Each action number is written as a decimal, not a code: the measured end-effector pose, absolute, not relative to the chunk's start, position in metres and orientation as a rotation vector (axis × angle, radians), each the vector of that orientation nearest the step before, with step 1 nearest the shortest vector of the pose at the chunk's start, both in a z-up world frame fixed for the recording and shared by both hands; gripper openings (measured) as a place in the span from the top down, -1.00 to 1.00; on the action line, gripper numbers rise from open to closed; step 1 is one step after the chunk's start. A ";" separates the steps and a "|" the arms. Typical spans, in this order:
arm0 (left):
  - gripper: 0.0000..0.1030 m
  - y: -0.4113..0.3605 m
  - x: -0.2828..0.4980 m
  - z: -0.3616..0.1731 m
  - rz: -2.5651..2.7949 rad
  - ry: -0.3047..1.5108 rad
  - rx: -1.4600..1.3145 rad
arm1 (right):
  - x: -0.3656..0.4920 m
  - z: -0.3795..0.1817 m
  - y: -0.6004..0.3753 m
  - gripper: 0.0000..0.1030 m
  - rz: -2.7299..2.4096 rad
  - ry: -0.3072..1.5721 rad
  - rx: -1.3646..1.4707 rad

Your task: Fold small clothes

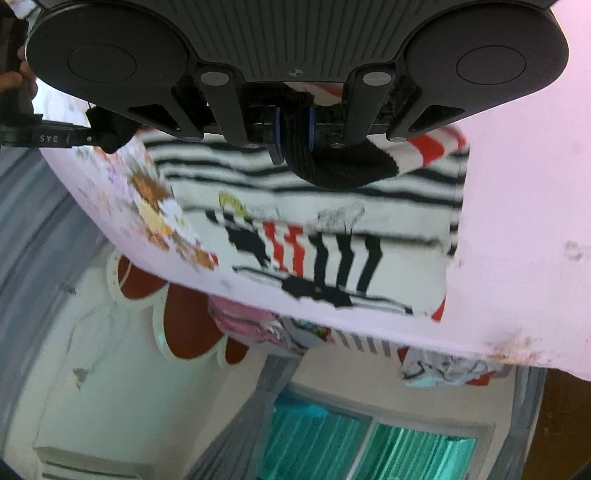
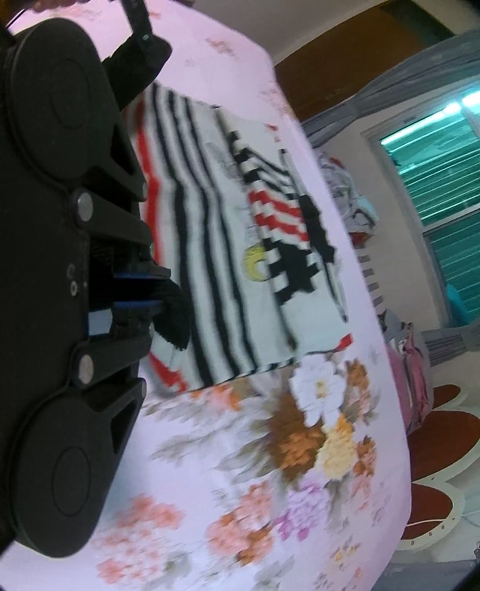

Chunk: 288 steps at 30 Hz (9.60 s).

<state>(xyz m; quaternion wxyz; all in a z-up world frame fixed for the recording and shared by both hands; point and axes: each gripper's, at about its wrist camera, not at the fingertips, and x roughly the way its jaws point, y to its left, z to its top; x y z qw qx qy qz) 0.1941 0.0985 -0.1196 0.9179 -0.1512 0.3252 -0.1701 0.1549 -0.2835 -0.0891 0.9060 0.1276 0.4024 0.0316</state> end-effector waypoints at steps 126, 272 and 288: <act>-0.29 0.069 0.423 -0.181 -0.103 0.739 -0.112 | 0.429 -0.171 -0.257 0.48 0.158 0.828 -0.138; -0.56 -0.050 0.405 -0.130 -0.226 0.573 -0.367 | 0.421 -0.122 -0.303 0.62 0.272 0.761 0.148; -0.56 -0.086 0.432 -0.171 -0.247 0.735 -0.306 | 0.400 -0.143 -0.368 0.33 0.188 0.887 0.329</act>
